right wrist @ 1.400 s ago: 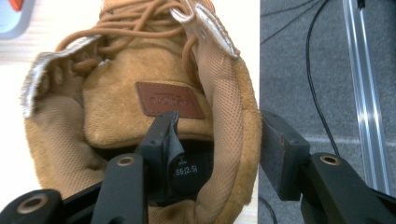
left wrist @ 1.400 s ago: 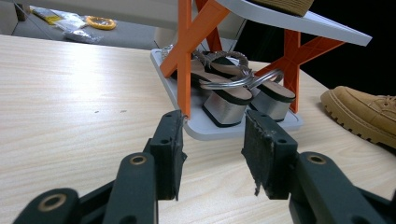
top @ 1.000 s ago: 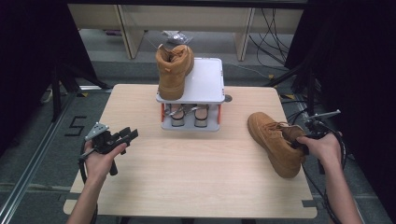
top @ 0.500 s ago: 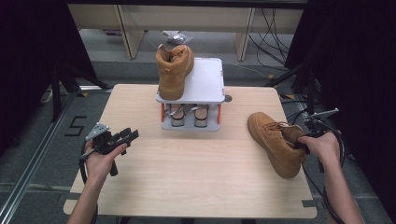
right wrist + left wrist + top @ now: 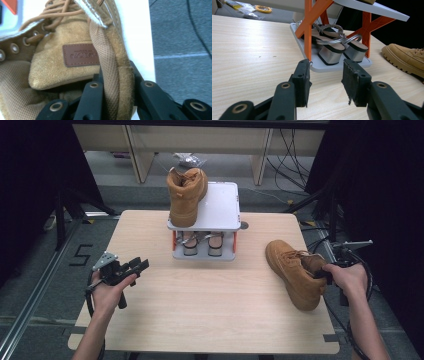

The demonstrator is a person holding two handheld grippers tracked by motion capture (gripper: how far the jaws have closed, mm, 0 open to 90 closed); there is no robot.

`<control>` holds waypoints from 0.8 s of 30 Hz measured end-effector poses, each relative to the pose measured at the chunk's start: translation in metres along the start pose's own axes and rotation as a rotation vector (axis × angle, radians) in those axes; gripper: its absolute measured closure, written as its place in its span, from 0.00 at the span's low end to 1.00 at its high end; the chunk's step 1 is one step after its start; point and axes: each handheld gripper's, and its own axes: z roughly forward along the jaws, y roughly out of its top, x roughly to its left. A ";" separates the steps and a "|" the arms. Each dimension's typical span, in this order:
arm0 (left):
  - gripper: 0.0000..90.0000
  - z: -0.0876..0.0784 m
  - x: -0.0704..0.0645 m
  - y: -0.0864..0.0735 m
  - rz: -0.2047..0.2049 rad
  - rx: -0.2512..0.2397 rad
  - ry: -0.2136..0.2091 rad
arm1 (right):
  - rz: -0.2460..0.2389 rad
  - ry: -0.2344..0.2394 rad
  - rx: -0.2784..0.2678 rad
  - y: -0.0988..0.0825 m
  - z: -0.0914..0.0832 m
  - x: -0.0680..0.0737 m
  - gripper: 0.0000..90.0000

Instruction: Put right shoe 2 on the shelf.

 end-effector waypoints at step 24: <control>0.63 -0.001 0.003 0.000 -0.008 -0.005 0.003 | 0.130 0.173 -0.040 0.002 -0.001 -0.013 0.90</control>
